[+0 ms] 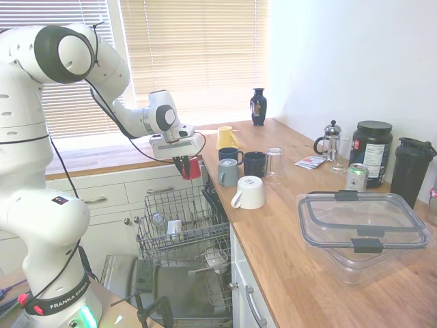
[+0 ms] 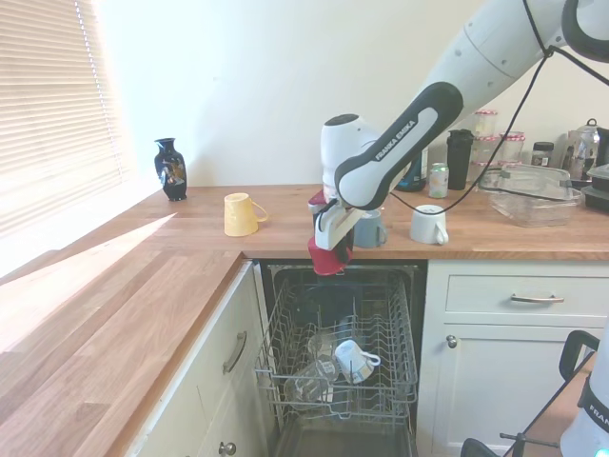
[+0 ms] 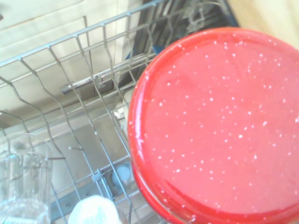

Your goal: Unload a mug from dishwasher

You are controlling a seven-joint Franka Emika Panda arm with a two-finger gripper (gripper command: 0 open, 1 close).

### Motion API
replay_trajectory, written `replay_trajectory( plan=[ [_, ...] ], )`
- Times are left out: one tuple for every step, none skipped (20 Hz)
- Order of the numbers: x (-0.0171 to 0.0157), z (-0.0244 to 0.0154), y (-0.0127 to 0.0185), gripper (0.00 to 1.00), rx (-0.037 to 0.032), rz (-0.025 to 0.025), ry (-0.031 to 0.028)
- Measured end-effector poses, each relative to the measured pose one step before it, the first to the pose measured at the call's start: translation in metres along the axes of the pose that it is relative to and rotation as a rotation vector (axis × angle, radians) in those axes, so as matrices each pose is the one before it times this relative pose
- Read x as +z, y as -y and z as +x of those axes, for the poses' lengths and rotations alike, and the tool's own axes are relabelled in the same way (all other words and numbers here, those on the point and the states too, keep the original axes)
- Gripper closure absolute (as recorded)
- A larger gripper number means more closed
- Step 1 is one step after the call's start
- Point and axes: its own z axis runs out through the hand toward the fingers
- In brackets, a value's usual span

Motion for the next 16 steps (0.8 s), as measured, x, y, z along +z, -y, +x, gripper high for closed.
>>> replay_trajectory(
  plan=[
    [-0.00506,-0.0021,-0.00567,1.0,0.0124,0.00645,-0.00017],
    [-0.00512,-0.00291,-0.00641,1.0,0.01129,0.0058,-0.00065],
    [-0.00473,-0.00316,-0.0069,1.0,0.01179,0.00468,-0.00114],
    [-0.00416,-0.00315,-0.00802,1.0,0.01567,0.0061,0.00086],
    [-0.00405,-0.00315,-0.00969,1.0,0.01557,0.00482,0.00076],
    [-0.00372,-0.00268,-0.01009,1.0,0.01397,0.0041,0.00129],
    [-0.00329,-0.00244,-0.00948,1.0,0.01336,0.00224,-0.00029],
    [-0.00275,-0.00219,-0.00902,1.0,0.01764,0.00315,0.0013],
    [-0.00151,-0.00191,-0.00893,1.0,0.01814,0.00438,0.00404],
    [-0.00091,-0.00153,-0.0085,1.0,0.01544,0.00365,0.00471],
    [-0.00063,-0.00064,-0.00764,1.0,0.01736,0.00369,0.00326],
    [-0.00064,0.00044,-0.00737,1.0,0.01499,0.00393,0.00372],
    [-0.00039,0.00153,-0.00681,1.0,0.01453,0.00392,0.00435],
    [0.0005,0.00214,-0.00672,1.0,0.01567,0.00337,0.00564],
    [0.00173,0.00237,-0.00637,1.0,0.01425,0.00139,0.00697],
    [0.00241,0.0027,-0.00691,1.0,0.01267,0.00057,0.00788]
  ],
)
